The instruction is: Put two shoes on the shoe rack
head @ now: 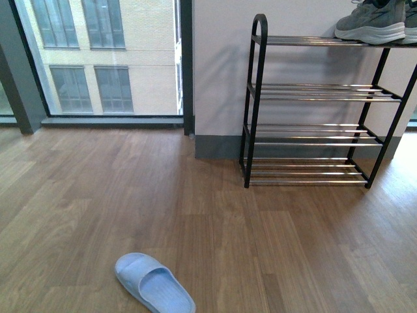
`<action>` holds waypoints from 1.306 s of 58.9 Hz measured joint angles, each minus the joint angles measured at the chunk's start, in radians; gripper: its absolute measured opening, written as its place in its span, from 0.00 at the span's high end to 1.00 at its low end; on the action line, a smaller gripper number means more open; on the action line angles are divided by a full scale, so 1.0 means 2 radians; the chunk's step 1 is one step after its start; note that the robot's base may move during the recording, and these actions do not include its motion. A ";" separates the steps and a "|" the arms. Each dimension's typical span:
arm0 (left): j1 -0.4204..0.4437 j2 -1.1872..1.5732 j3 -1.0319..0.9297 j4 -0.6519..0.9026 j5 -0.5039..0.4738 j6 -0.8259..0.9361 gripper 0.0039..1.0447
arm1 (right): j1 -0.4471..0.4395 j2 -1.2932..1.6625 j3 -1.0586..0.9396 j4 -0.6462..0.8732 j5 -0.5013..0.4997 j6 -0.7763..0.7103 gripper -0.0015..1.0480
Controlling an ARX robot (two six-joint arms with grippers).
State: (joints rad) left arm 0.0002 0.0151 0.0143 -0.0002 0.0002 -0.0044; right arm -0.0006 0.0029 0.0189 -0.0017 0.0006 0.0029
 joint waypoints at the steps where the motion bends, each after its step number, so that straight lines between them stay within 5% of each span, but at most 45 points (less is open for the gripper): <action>1: 0.000 0.000 0.000 0.000 0.000 0.000 0.09 | 0.000 0.000 0.000 0.000 0.000 0.000 0.09; 39: 0.003 0.013 0.009 -0.028 0.005 -0.031 0.09 | 0.000 0.001 0.000 0.000 0.000 0.000 0.09; 43: 0.024 0.094 0.039 -0.084 0.042 -0.130 0.09 | 0.000 0.001 0.000 0.000 0.000 0.000 0.09; 51: 0.034 0.320 0.053 -0.006 0.086 -0.292 0.09 | 0.000 0.001 0.000 0.000 0.000 0.000 0.09; 77: -0.055 0.900 0.171 0.216 0.115 -0.291 0.09 | 0.000 0.000 0.000 0.000 0.000 0.000 0.09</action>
State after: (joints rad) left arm -0.1097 1.8153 0.3557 0.4313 0.2306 -0.5873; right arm -0.0006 0.0036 0.0189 -0.0017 0.0006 0.0029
